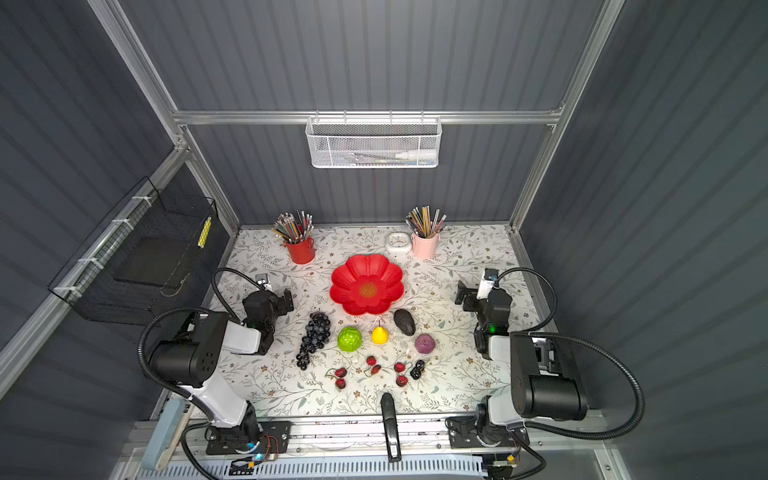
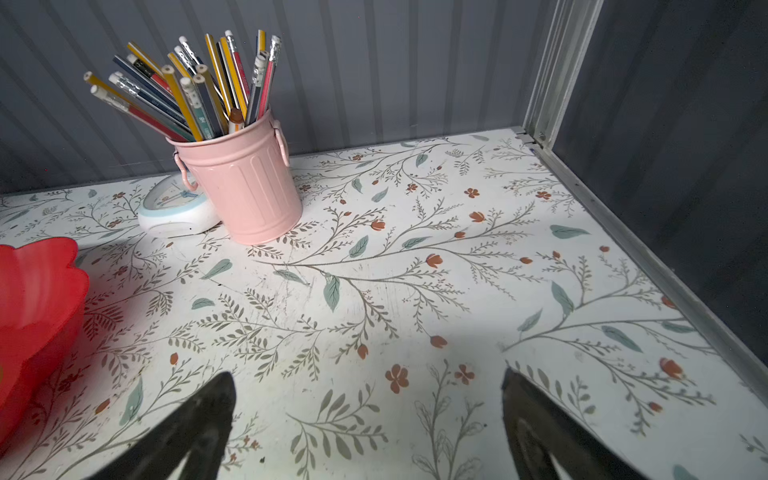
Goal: Place and organize the fake fruits in the fruit bowl
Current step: 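Move the right gripper toward the black avocado while the left arm rises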
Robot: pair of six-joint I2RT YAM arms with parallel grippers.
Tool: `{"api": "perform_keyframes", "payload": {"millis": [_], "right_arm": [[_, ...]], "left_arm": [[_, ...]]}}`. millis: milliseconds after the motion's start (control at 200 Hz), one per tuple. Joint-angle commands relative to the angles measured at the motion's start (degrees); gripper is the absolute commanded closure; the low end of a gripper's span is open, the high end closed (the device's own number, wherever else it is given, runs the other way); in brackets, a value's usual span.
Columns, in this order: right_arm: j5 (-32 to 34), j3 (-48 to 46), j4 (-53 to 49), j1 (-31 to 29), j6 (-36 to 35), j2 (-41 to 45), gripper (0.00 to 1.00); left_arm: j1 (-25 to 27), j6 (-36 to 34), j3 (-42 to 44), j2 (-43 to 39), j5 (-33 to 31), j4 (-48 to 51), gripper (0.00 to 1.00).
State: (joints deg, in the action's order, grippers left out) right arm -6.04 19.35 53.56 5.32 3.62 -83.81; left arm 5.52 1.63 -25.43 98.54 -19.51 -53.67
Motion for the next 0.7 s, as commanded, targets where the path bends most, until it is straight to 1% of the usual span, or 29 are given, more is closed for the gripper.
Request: {"api": "perform_keyframes", "payload": {"millis": [0, 695], "right_arm": [[-0.28, -0.46, 1.63, 0.13, -0.23, 0.36, 0.01], [-0.28, -0.33, 1.55, 0.19, -0.19, 0.17, 0.01]], "left_arm": [[-0.33, -1.19, -0.78, 0.05, 0.08, -1.17, 0.00], [-0.33, -1.12, -0.92, 0.07, 0.28, -0.89, 0.00]]}}
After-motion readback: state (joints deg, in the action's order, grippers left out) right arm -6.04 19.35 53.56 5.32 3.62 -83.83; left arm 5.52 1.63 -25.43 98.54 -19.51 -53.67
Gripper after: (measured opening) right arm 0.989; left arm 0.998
